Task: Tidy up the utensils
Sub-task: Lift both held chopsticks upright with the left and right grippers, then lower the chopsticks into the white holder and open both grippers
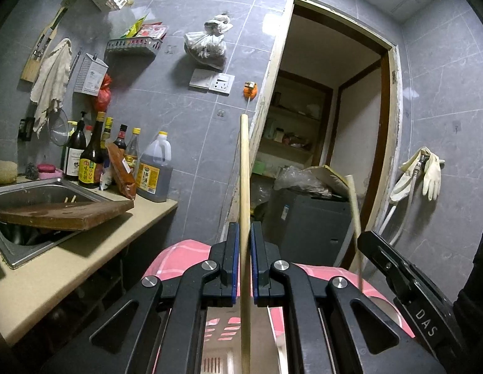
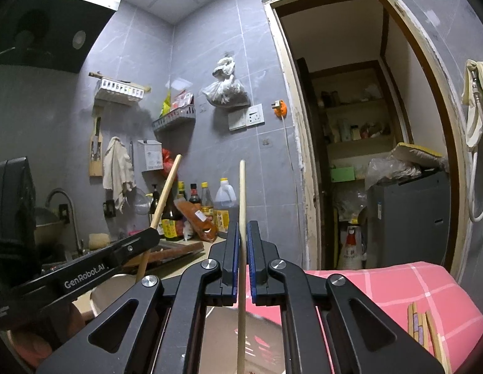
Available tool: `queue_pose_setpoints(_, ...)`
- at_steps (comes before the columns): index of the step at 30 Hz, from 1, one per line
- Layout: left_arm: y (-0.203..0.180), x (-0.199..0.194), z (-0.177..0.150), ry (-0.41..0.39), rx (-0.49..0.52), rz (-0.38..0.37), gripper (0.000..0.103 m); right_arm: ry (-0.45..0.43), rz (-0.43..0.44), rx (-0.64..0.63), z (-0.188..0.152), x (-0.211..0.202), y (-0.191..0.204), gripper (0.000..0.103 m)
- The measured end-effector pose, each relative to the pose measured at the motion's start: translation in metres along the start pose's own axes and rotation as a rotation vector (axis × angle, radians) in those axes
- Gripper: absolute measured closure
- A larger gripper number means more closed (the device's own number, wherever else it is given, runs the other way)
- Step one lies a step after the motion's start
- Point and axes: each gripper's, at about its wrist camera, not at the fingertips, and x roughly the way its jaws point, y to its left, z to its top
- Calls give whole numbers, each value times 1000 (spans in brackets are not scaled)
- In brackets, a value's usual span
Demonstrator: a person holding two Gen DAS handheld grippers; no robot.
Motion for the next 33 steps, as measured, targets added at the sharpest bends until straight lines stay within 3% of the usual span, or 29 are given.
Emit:
queue_pose_setpoints(22,1,4,-5,63,6,-32,98,47,10,6,-6,7,-4,97)
queue_pose_setpoints(33,-11,-8,9,79,26,-52,98,37,-62,-28,25,-25,-12,72)
